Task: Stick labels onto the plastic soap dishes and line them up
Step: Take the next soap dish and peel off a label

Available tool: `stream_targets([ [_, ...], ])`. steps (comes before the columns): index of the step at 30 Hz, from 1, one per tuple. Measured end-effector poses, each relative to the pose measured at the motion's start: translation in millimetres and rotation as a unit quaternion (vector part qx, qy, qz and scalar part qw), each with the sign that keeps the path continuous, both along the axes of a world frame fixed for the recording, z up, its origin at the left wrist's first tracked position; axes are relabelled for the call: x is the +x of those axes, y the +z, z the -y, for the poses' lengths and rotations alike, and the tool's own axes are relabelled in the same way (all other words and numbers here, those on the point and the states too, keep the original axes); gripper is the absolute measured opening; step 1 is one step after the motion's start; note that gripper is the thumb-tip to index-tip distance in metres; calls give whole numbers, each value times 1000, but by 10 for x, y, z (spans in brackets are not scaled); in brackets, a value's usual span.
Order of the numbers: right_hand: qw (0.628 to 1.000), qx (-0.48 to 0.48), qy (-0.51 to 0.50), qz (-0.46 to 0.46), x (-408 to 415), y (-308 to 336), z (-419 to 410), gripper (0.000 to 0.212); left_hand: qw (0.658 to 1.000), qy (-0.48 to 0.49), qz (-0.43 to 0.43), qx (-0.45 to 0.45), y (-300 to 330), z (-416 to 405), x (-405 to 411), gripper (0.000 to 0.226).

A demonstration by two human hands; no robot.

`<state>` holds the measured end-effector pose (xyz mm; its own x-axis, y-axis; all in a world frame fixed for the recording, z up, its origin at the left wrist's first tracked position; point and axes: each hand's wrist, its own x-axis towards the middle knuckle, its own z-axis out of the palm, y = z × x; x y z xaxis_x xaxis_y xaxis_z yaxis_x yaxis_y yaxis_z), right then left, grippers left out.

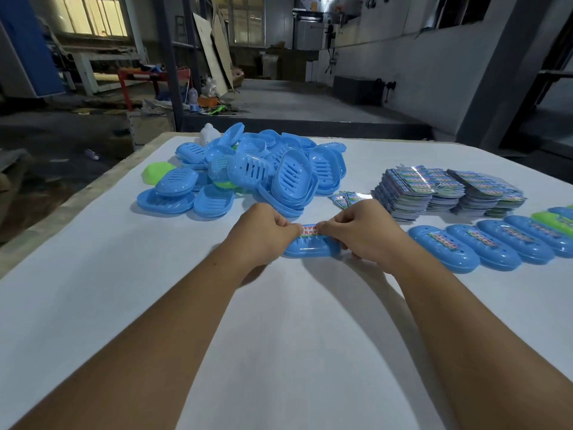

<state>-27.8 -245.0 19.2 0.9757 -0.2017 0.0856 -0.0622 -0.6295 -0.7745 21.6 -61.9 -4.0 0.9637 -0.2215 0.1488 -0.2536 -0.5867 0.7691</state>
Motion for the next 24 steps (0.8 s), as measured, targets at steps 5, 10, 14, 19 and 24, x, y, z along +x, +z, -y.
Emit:
stream_targets([
  [5, 1000, -11, -4, 1, 29, -18, 7, 35, 1000, 7, 12, 25, 1, 7, -12, 35],
  [10, 1000, -18, -7, 4, 50, -32, 11, 33, 999, 13, 18, 49, 22, 25, -33, 37],
  [14, 999, -32, -10, 3, 59, -34, 4, 31, 998, 16, 20, 61, 47, 34, -60, 40],
  [19, 996, -81, -27, 12, 76, -43, -24, 30, 994, 36, 41, 90, 70, 63, -101, 34],
  [24, 983, -171, -41, 48, 67, -68, -69, 31, 982, 84, 84, 147, 69, 126, -116, 35],
])
